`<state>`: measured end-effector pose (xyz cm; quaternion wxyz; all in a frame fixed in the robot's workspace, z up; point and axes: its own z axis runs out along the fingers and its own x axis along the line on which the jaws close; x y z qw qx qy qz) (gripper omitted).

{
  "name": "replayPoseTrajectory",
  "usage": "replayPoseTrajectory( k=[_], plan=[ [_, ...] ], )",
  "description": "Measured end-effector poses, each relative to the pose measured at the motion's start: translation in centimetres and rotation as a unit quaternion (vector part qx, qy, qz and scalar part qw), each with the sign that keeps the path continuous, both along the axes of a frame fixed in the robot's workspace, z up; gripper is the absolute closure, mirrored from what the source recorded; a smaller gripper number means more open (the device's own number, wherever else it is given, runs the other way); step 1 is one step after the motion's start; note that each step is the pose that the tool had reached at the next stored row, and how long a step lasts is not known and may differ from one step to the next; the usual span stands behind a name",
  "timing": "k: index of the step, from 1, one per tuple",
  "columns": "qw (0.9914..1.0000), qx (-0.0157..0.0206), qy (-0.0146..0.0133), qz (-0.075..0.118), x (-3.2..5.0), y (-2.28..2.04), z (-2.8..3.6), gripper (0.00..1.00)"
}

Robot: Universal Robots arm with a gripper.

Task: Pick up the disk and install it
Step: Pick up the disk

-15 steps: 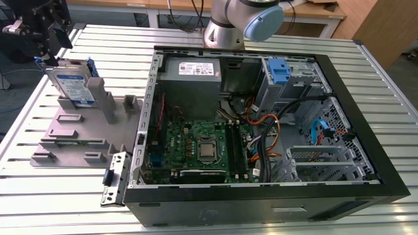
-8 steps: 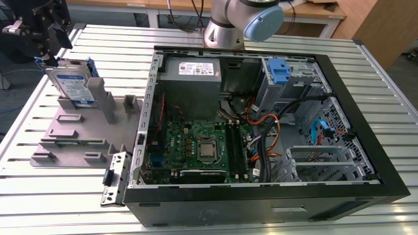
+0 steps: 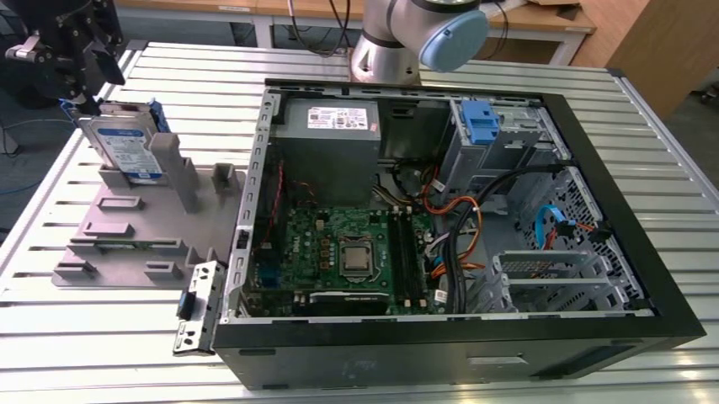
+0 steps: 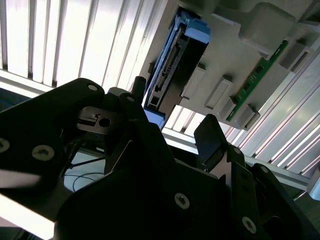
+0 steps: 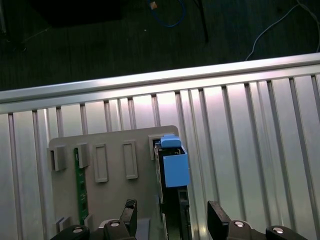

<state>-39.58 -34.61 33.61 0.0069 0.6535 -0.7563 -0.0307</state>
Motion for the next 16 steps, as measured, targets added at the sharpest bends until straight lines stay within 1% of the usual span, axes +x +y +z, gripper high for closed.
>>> replayPoseTrajectory(
  k=[2, 5, 7, 9, 10, 16],
  plan=[
    [1.0, -0.0001, -0.0002, 0.001, 0.0, 0.0, -0.12, 0.34],
    [0.99998, 0.0003, -0.0019, 0.006, 0.0, 0.0, -0.4, 0.34],
    [0.99995, 0.0013, -0.0027, 0.009, -0.01, 0.01, -0.6, 0.34],
    [0.99991, 0.0032, -0.003, 0.013, -0.02, 0.01, -0.83, 0.34],
    [0.99988, 0.0035, -0.0031, 0.015, -0.02, 0.01, -0.94, 0.34],
    [0.99943, 0.0037, -0.0034, 0.033, -0.09, 0.0, -1.59, 0.34]
  ],
)
